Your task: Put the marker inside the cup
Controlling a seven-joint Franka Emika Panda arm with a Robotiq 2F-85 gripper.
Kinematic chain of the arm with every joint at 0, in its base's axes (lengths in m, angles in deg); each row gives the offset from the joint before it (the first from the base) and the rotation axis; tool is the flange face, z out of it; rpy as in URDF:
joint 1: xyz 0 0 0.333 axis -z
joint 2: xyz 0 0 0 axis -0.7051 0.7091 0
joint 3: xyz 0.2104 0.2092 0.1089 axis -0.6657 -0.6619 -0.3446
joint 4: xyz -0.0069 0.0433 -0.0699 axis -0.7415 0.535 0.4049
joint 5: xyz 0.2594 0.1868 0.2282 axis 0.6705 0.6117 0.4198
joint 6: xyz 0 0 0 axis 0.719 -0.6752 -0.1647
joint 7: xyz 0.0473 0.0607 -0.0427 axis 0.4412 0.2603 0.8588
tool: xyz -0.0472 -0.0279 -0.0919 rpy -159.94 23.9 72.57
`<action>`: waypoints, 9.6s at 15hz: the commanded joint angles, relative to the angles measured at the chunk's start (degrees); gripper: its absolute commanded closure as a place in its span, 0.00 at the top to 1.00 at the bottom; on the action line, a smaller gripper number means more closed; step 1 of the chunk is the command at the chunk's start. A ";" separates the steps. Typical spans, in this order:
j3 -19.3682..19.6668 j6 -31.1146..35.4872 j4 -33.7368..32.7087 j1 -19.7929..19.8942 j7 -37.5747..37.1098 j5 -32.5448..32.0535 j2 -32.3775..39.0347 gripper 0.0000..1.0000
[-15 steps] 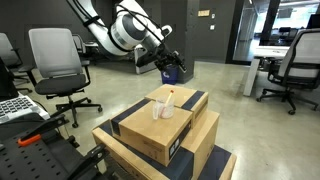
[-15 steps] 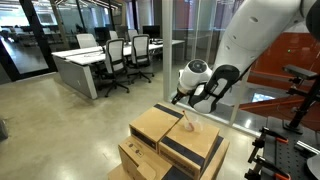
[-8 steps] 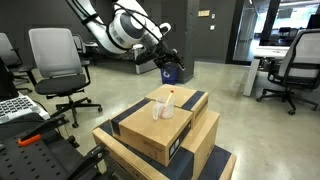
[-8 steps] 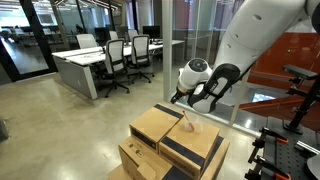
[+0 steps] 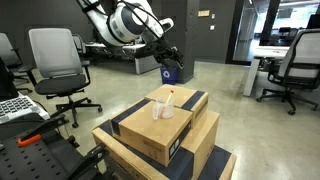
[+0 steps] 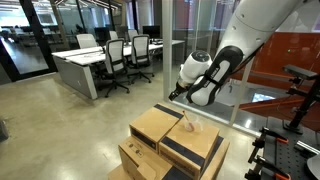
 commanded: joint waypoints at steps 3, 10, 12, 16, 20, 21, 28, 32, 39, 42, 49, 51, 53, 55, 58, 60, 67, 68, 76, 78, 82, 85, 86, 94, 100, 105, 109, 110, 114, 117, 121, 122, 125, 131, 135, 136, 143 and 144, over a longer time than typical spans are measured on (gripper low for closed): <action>-3.93 -4.58 0.07 4.49 2.95 -1.56 -5.11 1.00; -14.00 -11.10 -2.83 14.72 3.90 -6.27 -8.52 1.00; -17.09 -12.44 -4.21 18.03 3.60 -7.56 -8.42 1.00; -21.94 -15.76 -7.16 23.45 3.61 -9.57 -7.84 1.00; -25.76 -18.53 -9.68 27.51 3.99 -10.99 -7.44 1.00; -27.05 -19.55 -10.29 28.73 4.62 -11.04 -7.49 1.00; -29.67 -19.83 -10.84 31.42 4.41 -11.85 -7.62 1.00; -29.80 -19.91 -10.84 31.45 4.43 -11.88 -7.60 1.00; -35.88 -21.23 -11.59 36.14 8.73 -8.78 -7.16 1.00; -42.47 -22.40 -11.90 41.42 13.20 -5.75 -6.56 1.00; -49.66 -28.47 -9.35 49.24 22.42 -0.48 -8.90 1.00; -49.15 -30.15 -8.85 49.33 23.23 -0.76 -10.12 1.00; -48.24 -32.81 -8.95 48.89 23.54 -1.46 -11.31 1.00; -47.59 -36.05 -9.05 48.48 24.04 -1.93 -12.65 1.00; -48.19 -40.14 -9.08 49.26 27.28 -0.68 -14.28 1.00; -48.83 -42.57 -9.17 49.96 30.50 0.67 -14.94 1.00; -47.04 -43.92 -9.50 48.67 31.59 1.35 -15.16 1.00; -47.02 -43.91 -9.31 48.66 31.59 1.35 -15.33 1.00; -48.20 -47.76 -10.59 49.92 35.16 3.22 -14.30 1.00; -48.64 -51.19 -11.26 50.56 37.84 4.52 -13.92 1.00; -48.77 -57.18 -12.28 51.38 44.06 6.53 -14.08 1.00; -47.34 -55.45 -11.16 50.02 42.13 5.43 -14.71 1.00; -47.30 -55.43 -11.09 50.02 42.12 5.42 -14.70 1.00; -47.31 -55.41 -11.04 49.92 42.10 5.41 -14.70 1.00; -47.31 -55.41 -11.04 49.92 42.10 5.41 -14.70 1.00; -47.31 -55.41 -11.04 49.92 42.10 5.41 -14.70 1.00; -47.31 -55.41 -11.04 49.92 42.10 5.41 -14.70 1.00; -47.31 -55.41 -11.04 49.92 42.10 5.41 -14.70 1.00; -47.31 -55.41 -11.04 49.92 42.10 5.41 -14.70 1.00; -47.31 -55.41 -11.04 49.92 42.10 5.41 -14.70 1.00; -47.31 -55.41 -11.04 49.92 42.10 5.41 -14.70 1.00; -47.31 -55.41 -11.04 49.92 42.10 5.41 -14.70 1.00; -47.31 -55.40 -11.04 49.92 42.10 5.41 -14.70 1.00; -47.31 -55.40 -11.04 49.92 42.10 5.41 -14.70 1.00; -47.31 -55.40 -11.04 49.92 42.10 5.41 -14.70 1.00; -47.31 -55.40 -11.04 49.92 42.10 5.41 -14.70 1.00; -43.03 -52.48 -8.32 45.92 29.56 -3.09 -17.43 1.00; -42.60 -52.81 -8.27 45.54 28.03 -4.26 -17.63 1.00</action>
